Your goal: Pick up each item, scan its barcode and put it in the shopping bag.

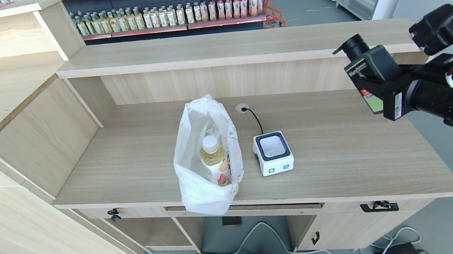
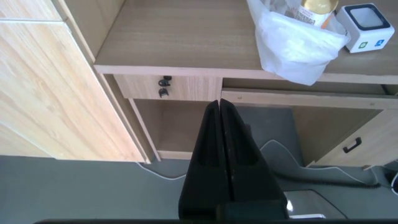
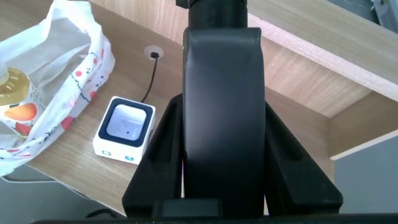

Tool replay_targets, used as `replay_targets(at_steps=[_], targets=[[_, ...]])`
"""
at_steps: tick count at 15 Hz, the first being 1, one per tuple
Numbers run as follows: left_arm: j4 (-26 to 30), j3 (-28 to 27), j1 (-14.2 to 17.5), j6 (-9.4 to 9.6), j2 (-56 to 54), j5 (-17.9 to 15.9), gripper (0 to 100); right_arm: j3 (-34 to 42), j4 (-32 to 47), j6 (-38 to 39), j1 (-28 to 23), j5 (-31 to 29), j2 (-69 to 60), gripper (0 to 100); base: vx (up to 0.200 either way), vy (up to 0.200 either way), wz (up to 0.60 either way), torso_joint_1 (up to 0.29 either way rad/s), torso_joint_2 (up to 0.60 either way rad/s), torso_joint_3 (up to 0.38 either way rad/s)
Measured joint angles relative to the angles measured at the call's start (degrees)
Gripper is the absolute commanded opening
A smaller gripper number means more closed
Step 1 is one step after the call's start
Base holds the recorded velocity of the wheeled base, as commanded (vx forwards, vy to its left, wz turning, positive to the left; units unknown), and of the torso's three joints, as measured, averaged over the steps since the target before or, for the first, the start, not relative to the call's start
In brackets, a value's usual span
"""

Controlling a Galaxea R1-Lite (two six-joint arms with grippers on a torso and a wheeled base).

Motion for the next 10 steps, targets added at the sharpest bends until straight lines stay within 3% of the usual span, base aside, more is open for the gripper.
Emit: replay_targets(at_steps=[10], targets=[[0.0, 0.0, 0.0, 0.01, 0.0, 0.0, 0, -6.6, 0.0, 1.7, -0.6, 3.0, 2.8, 0, 0.0, 0.2, 0.0, 0.001, 0.0, 0.002]])
